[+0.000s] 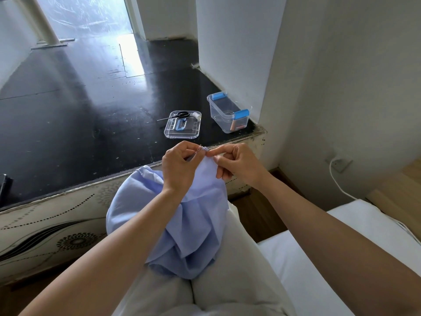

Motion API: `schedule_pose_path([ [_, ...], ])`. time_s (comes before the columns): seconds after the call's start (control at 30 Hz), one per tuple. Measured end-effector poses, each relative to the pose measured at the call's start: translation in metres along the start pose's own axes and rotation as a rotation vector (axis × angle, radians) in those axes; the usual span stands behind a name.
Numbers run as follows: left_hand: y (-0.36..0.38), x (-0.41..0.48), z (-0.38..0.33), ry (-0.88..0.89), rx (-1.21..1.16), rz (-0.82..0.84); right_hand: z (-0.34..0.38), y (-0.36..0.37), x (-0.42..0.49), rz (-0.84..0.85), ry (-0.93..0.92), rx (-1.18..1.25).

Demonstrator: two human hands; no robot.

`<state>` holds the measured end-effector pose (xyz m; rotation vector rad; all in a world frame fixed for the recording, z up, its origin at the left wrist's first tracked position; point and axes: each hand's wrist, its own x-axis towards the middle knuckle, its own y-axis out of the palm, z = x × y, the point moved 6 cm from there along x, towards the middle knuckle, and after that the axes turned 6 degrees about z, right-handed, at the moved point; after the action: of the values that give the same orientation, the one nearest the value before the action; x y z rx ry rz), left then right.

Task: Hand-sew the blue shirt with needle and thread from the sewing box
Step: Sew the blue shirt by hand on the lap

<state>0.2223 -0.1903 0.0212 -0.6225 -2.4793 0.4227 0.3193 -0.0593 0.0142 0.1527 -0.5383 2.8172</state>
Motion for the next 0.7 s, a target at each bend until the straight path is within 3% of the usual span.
schedule_pose_path([
  [0.43,-0.0004,-0.0022,-0.0053,0.037,0.038,0.016,0.0058,0.0016,0.0010,0.030,0.002,-0.002],
  [0.7,0.0070,-0.0053,-0.0020,0.023,-0.009,0.049,0.0088,0.0044,0.0020,-0.058,0.002,0.023],
])
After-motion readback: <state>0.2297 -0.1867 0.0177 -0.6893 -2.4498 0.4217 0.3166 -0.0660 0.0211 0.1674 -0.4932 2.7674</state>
